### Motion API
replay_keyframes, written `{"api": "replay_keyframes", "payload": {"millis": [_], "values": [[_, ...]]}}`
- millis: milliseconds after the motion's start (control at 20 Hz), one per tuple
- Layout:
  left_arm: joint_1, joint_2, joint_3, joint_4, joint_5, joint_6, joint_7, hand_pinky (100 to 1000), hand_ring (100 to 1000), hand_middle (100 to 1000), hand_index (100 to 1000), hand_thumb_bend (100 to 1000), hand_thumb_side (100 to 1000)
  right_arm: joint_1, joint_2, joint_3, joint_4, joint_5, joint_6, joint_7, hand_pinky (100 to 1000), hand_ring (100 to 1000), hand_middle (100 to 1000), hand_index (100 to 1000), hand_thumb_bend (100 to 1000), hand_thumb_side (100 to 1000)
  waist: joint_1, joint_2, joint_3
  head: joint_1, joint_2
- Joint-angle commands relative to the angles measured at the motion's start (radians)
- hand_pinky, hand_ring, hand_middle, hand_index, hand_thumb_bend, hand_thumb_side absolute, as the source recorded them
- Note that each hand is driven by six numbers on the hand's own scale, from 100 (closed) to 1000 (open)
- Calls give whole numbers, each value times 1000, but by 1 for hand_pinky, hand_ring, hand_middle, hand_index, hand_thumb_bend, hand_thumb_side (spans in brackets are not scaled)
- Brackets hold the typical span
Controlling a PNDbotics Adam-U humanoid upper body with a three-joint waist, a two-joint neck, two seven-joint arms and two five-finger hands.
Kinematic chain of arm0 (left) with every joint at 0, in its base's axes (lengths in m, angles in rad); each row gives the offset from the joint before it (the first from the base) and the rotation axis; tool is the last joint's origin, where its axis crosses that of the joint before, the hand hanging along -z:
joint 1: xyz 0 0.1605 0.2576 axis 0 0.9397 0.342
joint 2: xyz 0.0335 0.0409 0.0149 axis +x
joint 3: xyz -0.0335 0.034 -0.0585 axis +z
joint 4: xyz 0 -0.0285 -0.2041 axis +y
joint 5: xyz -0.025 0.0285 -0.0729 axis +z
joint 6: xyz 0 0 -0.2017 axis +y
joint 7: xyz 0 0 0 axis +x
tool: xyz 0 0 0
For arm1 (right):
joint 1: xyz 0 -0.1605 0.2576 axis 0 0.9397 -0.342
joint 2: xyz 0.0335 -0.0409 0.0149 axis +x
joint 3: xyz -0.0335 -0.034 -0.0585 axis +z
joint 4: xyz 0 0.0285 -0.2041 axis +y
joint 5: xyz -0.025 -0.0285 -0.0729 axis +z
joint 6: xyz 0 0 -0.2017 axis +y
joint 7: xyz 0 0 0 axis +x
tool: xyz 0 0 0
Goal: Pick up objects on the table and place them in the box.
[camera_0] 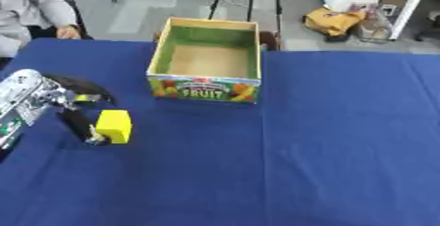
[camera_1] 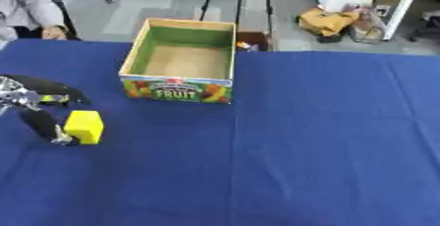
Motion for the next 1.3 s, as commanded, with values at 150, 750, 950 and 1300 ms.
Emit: {"api": "replay_keyframes", "payload": {"millis": [150,750,950,1300], "values": [[-26,14,2,7,-1,-12,-25,768,822,942,1000,452,538,-14,-14,-10,-15,-5,4,-9,777,857,788,874,100,904,5,-13,-3,5,-10],[-33,-4,-7,34,-6,-20,-11,739,795,880,994,424,540,-16,-10,-15,-15,-3,7,-18,778,857,788,875,100,910,4,-6,-9,8,-15],[-32,-7,-11,38,-7,-23,-5,731,786,846,963,420,539,-16,-10,-17,-15,-3,7,-21,778,857,788,875,100,913,3,-5,-10,10,-16],[-33,-10,-12,42,-4,-21,5,712,759,759,864,369,555,-15,-7,-19,-15,-3,12,-24,778,857,787,875,100,916,2,-4,-10,11,-15]]}}
